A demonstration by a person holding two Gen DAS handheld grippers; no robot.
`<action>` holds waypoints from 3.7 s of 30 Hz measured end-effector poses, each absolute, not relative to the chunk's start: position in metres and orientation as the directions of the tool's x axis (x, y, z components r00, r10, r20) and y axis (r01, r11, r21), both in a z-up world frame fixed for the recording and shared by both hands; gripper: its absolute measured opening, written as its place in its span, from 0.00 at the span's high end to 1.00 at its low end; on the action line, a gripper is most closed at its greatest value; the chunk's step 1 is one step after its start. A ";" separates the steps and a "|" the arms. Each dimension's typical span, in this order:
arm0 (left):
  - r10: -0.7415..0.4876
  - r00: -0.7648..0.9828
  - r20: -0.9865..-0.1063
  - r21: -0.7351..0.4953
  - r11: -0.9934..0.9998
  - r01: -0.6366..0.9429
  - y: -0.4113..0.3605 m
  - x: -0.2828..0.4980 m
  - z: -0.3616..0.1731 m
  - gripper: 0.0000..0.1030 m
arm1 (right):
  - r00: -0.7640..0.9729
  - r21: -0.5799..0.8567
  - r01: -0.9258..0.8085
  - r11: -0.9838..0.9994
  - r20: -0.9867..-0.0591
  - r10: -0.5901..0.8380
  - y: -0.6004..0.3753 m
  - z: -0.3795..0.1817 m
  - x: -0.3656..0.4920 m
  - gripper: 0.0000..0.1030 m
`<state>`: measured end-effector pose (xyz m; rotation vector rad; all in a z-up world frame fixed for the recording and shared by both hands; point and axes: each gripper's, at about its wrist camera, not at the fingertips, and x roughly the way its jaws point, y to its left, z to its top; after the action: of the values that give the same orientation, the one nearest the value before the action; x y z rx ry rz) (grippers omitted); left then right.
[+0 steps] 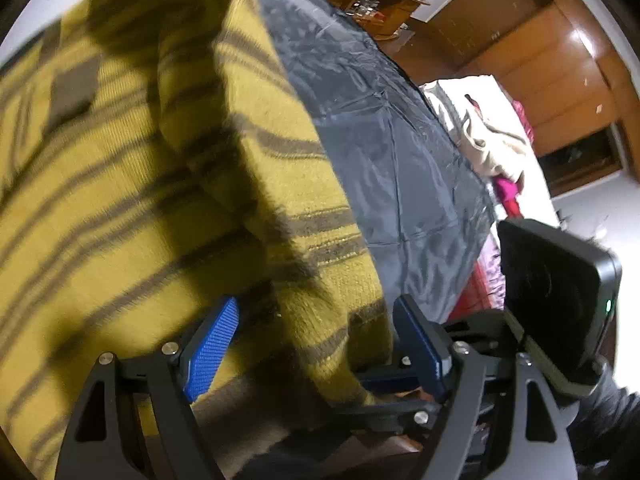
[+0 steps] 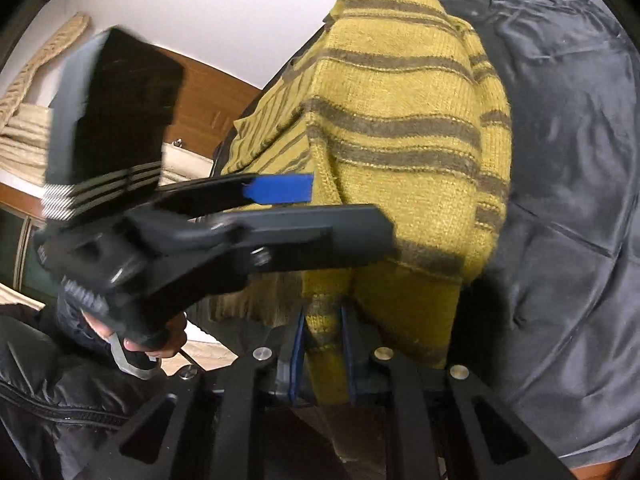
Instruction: Fold clothes
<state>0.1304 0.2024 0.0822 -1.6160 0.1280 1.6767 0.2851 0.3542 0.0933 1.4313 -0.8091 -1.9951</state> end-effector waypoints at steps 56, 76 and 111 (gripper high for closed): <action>0.208 -0.158 -0.965 -0.114 -0.881 -0.459 -0.068 -0.062 0.101 0.19 | -0.355 -0.009 0.060 -0.998 -0.935 -0.012 0.269 0.083 -0.095 0.65; 0.119 -0.290 -0.950 -0.037 -0.961 -0.273 -0.103 -0.100 0.113 0.18 | -0.457 0.022 -0.154 -0.988 -0.888 0.052 0.359 0.114 -0.070 0.80; 0.027 -0.386 -0.922 0.042 -0.984 -0.172 -0.121 -0.140 0.078 0.99 | -0.455 -0.124 -0.126 -0.984 -0.875 0.169 0.308 0.104 -0.037 0.23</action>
<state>-0.1399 -0.1208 0.0783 -1.6678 0.1982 2.5116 -0.0369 0.3079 0.1044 1.7134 0.0684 -2.8369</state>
